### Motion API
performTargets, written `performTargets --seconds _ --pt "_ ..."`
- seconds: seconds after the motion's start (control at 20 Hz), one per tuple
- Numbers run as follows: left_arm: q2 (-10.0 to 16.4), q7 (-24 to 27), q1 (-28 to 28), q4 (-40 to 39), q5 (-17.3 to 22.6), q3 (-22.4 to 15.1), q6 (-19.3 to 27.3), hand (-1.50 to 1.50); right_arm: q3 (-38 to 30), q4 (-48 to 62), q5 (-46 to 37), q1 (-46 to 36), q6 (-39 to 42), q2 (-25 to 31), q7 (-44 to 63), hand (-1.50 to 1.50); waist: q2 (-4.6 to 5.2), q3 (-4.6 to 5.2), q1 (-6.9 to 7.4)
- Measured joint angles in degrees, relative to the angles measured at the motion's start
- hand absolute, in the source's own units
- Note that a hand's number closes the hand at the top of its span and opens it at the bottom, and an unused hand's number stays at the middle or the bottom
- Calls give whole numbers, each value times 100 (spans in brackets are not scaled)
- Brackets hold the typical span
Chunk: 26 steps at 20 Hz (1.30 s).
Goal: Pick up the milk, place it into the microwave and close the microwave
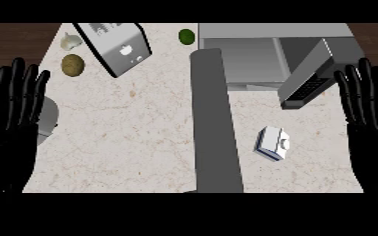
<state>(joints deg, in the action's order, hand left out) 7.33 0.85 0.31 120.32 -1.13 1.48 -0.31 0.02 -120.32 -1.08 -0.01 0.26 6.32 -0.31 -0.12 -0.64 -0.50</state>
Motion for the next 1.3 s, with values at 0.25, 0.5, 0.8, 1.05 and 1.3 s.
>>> performTargets --seconds 0.25,0.5,0.8,1.05,1.3 --pt "-86 187 -220 -437 112 79 -44 -150 728 20 -739 -50 -725 -384 -49 -150 8 47 32" --pt "-161 17 -117 -690 603 361 -105 -150 1679 -46 -1384 184 -1395 -557 285 -150 7 63 52" --pt "-147 -213 402 -242 934 516 -274 -150 2659 -295 -2179 416 -2091 -613 891 -150 0 65 63" --pt "-131 -121 1011 80 1253 723 -580 -150 2866 -631 -2685 748 -2314 -612 1260 -150 -2 66 63" --pt "-72 -179 1300 383 1574 999 -821 -150 3099 -484 -2924 1119 -2644 -615 1206 -150 1 65 63"
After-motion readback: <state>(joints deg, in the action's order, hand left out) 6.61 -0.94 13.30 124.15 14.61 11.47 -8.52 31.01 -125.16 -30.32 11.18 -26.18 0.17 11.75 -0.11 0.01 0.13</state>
